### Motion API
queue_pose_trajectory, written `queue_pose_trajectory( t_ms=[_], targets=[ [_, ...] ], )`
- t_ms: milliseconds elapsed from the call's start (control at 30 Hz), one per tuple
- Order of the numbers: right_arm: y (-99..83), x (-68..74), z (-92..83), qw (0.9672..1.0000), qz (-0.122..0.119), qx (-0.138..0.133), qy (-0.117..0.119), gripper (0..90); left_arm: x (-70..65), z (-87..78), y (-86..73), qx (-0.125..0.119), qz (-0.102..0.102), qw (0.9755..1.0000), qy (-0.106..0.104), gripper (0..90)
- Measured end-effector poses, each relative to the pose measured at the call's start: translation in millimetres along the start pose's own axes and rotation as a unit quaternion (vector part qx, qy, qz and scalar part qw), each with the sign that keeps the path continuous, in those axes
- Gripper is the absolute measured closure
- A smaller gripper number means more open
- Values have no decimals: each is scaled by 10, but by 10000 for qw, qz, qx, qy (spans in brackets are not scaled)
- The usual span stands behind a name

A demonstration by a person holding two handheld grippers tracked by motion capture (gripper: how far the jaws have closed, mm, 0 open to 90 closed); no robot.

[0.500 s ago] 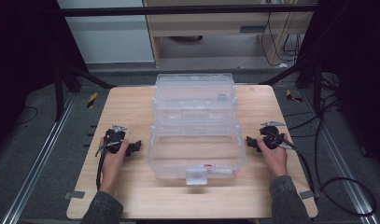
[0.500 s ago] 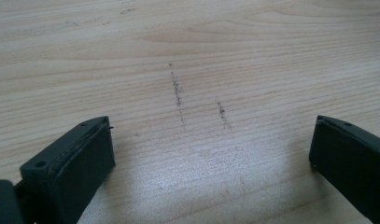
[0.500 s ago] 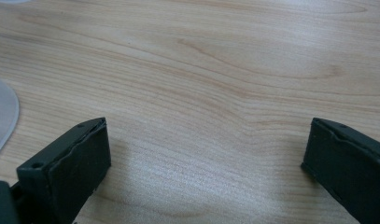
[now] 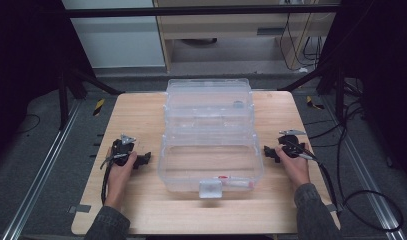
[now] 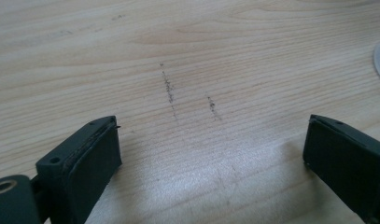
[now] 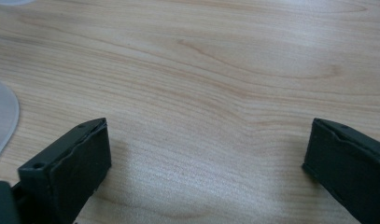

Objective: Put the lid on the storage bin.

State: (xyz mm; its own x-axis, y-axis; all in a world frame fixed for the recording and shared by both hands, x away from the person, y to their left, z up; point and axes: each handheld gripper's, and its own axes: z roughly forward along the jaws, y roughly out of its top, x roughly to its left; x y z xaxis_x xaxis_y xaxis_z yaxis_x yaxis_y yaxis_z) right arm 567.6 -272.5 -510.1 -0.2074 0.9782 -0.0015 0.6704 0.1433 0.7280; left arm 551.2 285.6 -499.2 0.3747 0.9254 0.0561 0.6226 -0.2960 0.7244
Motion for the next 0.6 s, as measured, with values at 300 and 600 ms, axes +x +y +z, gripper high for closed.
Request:
queue_pose_trajectory(
  t_ms=[300, 600],
  targets=[
    [383, 77, -1259, 9856, -1471, -591, -581, 110, -120, -989, 243, -734, 825, 9939, -32, 36],
    [984, 352, -1993, 9654, -2514, -611, -321, 129, -471, -1451, 561, -943, 1349, 9827, -846, 35]
  ],
)
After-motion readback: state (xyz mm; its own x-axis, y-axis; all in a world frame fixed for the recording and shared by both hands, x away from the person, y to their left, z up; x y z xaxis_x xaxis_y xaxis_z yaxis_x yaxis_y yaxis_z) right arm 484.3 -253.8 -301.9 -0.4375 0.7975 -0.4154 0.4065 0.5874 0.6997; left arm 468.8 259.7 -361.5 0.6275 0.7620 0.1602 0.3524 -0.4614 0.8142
